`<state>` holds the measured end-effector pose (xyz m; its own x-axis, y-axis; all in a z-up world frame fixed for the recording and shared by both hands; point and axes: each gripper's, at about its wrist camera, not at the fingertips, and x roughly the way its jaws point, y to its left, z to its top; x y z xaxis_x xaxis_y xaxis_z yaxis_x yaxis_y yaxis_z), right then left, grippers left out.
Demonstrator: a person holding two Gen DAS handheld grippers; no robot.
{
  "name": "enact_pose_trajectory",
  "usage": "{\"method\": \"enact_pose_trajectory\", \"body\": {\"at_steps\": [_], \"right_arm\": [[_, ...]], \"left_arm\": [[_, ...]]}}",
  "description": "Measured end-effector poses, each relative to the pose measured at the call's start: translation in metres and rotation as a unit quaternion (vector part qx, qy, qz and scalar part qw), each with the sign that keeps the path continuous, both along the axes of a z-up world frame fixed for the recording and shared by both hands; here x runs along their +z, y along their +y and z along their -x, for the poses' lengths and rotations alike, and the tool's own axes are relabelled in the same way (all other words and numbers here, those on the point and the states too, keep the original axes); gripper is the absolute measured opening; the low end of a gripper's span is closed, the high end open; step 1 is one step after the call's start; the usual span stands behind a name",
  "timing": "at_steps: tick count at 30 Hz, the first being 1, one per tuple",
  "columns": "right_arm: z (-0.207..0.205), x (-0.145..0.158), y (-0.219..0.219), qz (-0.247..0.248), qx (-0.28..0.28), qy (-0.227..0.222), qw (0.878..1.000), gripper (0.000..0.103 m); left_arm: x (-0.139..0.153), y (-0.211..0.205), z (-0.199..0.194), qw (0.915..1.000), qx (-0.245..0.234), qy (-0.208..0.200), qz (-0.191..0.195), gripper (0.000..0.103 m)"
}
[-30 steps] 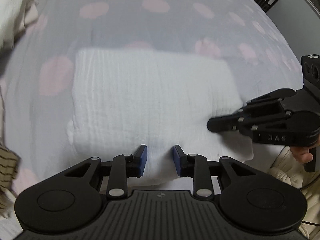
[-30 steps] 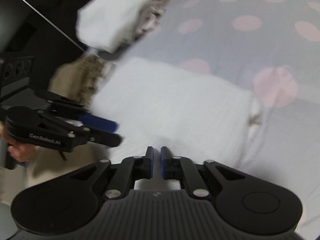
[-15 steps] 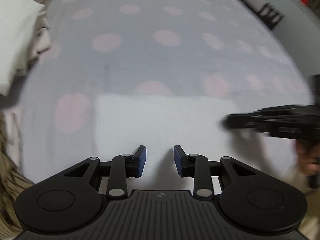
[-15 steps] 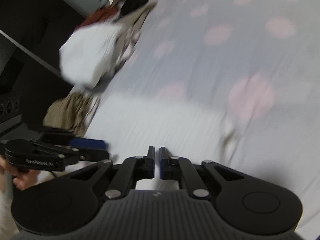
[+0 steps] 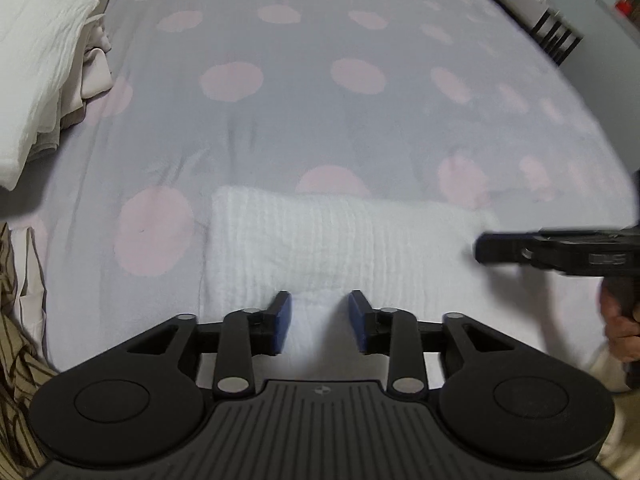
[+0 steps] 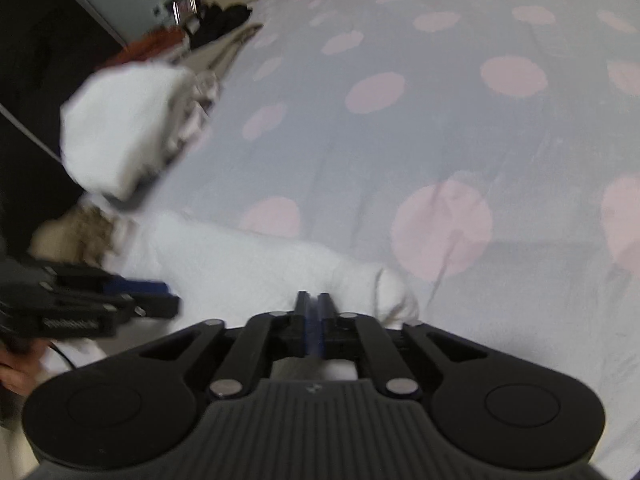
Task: Fold clothes
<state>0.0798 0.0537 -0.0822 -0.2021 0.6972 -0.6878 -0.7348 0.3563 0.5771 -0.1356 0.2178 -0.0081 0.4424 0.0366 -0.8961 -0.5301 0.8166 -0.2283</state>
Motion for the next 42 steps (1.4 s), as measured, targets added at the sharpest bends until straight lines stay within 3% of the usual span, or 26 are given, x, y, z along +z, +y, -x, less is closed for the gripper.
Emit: {"method": "enact_pose_trajectory", "body": {"at_steps": [1,3,4,6,11,15,21,27,34,40,42], "right_arm": [[-0.007,0.0,-0.008,-0.014,-0.002,0.035,0.999,0.072],[-0.02,-0.001,-0.023,-0.041,-0.007,0.106,0.993,0.095],[-0.025,-0.001,-0.03,-0.041,-0.02,0.117,0.992,0.095],[-0.036,-0.002,-0.044,-0.028,-0.049,0.115,0.992,0.095],[-0.053,-0.019,-0.063,-0.003,-0.061,0.168,0.984,0.098],[-0.053,-0.034,-0.059,0.006,-0.054,0.206,0.977,0.098],[-0.053,-0.056,-0.053,0.02,-0.044,0.263,0.964,0.099],[-0.048,-0.058,-0.041,0.024,-0.027,0.272,0.961,0.101],[-0.041,-0.064,-0.023,0.017,-0.022,0.291,0.956,0.103],[-0.033,-0.062,-0.016,0.015,-0.016,0.279,0.96,0.103],[-0.03,-0.062,-0.013,0.015,-0.014,0.275,0.961,0.103]], "left_arm": [[0.005,0.006,0.009,0.9999,-0.005,-0.011,-0.001,0.068],[0.015,0.022,0.029,0.9995,0.008,-0.029,-0.01,0.07],[0.019,0.032,0.039,0.9989,0.025,-0.036,-0.015,0.07],[0.019,0.054,0.057,0.997,0.061,-0.046,0.013,0.071],[-0.007,0.088,0.08,0.9914,0.081,-0.035,0.096,0.073],[-0.038,0.108,0.087,0.9758,0.114,-0.054,0.179,0.073],[-0.067,0.12,0.08,0.9542,0.113,-0.073,0.267,0.075],[-0.082,0.123,0.065,0.9471,0.106,-0.082,0.292,0.078],[-0.092,0.114,0.042,0.9458,0.088,-0.082,0.302,0.091],[-0.09,0.1,0.025,0.9524,0.069,-0.073,0.288,0.093],[-0.088,0.096,0.024,0.9561,0.063,-0.069,0.278,0.085]]}}
